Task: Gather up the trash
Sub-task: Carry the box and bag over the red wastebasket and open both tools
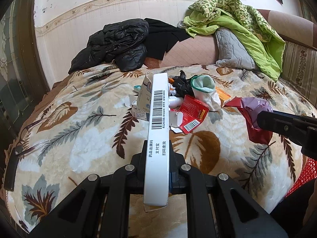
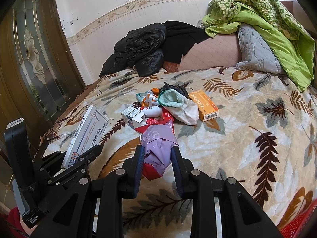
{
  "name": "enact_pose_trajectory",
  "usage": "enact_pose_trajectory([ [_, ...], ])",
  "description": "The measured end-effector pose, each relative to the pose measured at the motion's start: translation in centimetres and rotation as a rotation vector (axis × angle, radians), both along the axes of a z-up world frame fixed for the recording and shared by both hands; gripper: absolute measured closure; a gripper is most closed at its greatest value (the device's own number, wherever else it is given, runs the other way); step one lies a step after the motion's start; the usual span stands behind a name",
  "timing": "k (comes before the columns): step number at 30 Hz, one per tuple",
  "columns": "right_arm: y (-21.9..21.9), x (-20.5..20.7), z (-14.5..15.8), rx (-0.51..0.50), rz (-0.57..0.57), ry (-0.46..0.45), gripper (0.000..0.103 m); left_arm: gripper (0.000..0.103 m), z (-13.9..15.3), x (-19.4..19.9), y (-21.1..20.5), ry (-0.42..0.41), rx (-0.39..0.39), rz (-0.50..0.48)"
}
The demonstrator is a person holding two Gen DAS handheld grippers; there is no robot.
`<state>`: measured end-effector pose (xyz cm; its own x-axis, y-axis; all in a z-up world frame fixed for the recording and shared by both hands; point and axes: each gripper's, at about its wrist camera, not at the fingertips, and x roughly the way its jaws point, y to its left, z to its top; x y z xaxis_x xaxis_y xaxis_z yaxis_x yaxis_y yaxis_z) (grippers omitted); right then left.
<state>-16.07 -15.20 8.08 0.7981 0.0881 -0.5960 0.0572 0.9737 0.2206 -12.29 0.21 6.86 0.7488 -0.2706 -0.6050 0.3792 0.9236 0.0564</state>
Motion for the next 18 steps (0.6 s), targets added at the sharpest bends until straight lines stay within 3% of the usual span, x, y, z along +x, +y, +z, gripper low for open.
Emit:
enact_pose_trajectory([
  [18, -0.43, -0.19, -0.01, 0.022, -0.009, -0.001, 0.073, 0.090, 0.04, -0.13, -0.18, 0.001, -0.006, -0.006],
])
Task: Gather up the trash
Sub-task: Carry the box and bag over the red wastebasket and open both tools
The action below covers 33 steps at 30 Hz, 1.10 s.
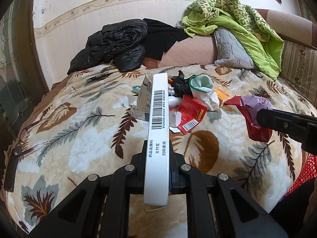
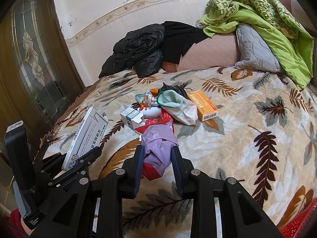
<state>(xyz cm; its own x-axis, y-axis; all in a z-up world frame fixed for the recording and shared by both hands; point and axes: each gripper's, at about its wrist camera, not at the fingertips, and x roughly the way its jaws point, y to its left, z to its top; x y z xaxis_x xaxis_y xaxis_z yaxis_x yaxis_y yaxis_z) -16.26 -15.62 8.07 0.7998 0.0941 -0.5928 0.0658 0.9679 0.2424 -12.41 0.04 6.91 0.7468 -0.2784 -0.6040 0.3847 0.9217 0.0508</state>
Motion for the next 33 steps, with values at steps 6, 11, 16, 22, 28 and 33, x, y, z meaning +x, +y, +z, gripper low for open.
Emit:
enact_pose_trajectory([
  [6, -1.4, -1.5, 0.8, 0.075, -0.039, -0.017, 0.073, 0.090, 0.7, -1.3, -0.9, 0.000, -0.068, -0.119],
  [11, -4.4, -5.6, 1.9, 0.130, -0.107, -0.030, 0.073, 0.090, 2.0, -3.9, -3.7, 0.001, -0.099, -0.270],
  [16, -8.8, -12.3, 3.6, 0.137, -0.231, -0.047, 0.073, 0.090, 3.5, -7.1, -7.8, 0.050, -0.125, -0.456],
  [22, -15.6, -21.8, 4.7, 0.149, -0.461, -0.064, 0.072, 0.090, 5.5, -11.6, -15.1, 0.164, -0.167, -0.714],
  [28, -19.6, -28.5, 3.8, 0.184, -0.617, -0.041, 0.072, 0.090, 5.4, -15.6, -22.1, 0.302, -0.162, -0.892],
  [33, -21.8, -30.7, 1.9, 0.219, -0.682, -0.004, 0.068, 0.088, 3.3, -18.3, -27.0, 0.382, -0.085, -0.969],
])
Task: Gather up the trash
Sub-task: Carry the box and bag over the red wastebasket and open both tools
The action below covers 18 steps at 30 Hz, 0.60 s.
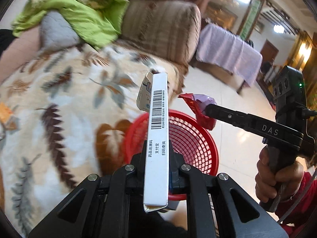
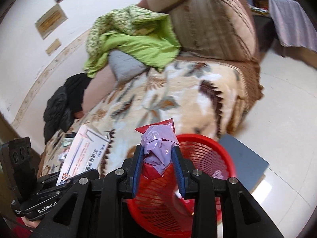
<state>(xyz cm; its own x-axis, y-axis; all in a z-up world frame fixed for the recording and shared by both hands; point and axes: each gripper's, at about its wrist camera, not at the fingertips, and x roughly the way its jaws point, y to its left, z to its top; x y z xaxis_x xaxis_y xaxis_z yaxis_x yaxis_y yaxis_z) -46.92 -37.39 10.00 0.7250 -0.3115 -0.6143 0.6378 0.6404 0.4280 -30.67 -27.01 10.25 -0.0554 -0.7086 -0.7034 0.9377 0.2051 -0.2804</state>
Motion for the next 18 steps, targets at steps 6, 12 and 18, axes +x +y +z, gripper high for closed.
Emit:
enact_pose_trajectory([
  [6, -1.3, -1.2, -1.1, 0.023, -0.030, 0.034, 0.052, 0.054, -0.6, 0.1, -0.6, 0.011, 0.035, 0.036],
  [12, -0.1, 1.4, 0.3, 0.005, 0.048, -0.008, 0.051, 0.041, 1.1, 2.5, 2.8, -0.031, -0.010, 0.158],
  [18, 2.9, 7.0, 0.5, 0.008, 0.195, -0.008, 0.048, 0.037, 1.0, 6.5, 8.6, -0.083, -0.004, 0.320],
])
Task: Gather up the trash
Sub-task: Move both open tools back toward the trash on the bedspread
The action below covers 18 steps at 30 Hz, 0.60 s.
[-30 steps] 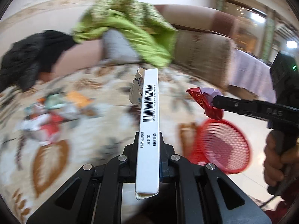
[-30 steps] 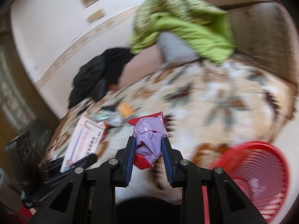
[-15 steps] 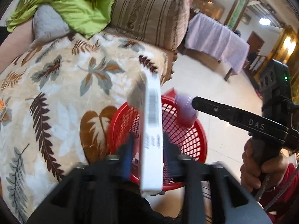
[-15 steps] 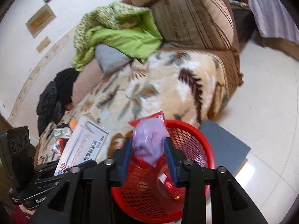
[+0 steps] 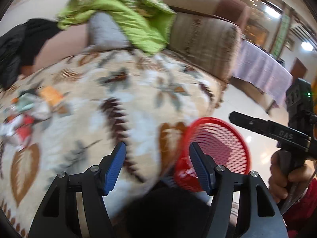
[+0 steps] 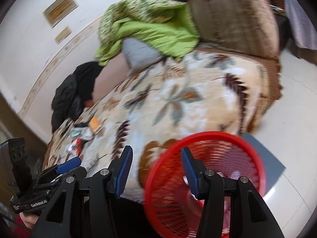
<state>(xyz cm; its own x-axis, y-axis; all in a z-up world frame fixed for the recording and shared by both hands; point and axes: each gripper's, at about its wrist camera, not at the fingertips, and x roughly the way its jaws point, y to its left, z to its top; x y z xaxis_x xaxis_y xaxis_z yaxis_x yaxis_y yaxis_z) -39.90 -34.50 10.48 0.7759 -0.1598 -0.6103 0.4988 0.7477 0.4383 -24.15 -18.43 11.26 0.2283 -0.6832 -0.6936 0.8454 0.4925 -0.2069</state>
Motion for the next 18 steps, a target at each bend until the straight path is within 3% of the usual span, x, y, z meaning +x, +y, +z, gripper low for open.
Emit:
enact_pose_trajectory([
  [11, 7.9, 11.7, 0.1, -0.071, 0.276, 0.044, 0.046, 0.035, -3.3, 11.1, 13.5, 0.064, -0.001, 0.433],
  [18, 12.6, 20.1, 0.1, -0.127, 0.407, 0.064, 0.044, 0.035, -5.2, 16.6, 20.5, 0.052, 0.003, 0.691],
])
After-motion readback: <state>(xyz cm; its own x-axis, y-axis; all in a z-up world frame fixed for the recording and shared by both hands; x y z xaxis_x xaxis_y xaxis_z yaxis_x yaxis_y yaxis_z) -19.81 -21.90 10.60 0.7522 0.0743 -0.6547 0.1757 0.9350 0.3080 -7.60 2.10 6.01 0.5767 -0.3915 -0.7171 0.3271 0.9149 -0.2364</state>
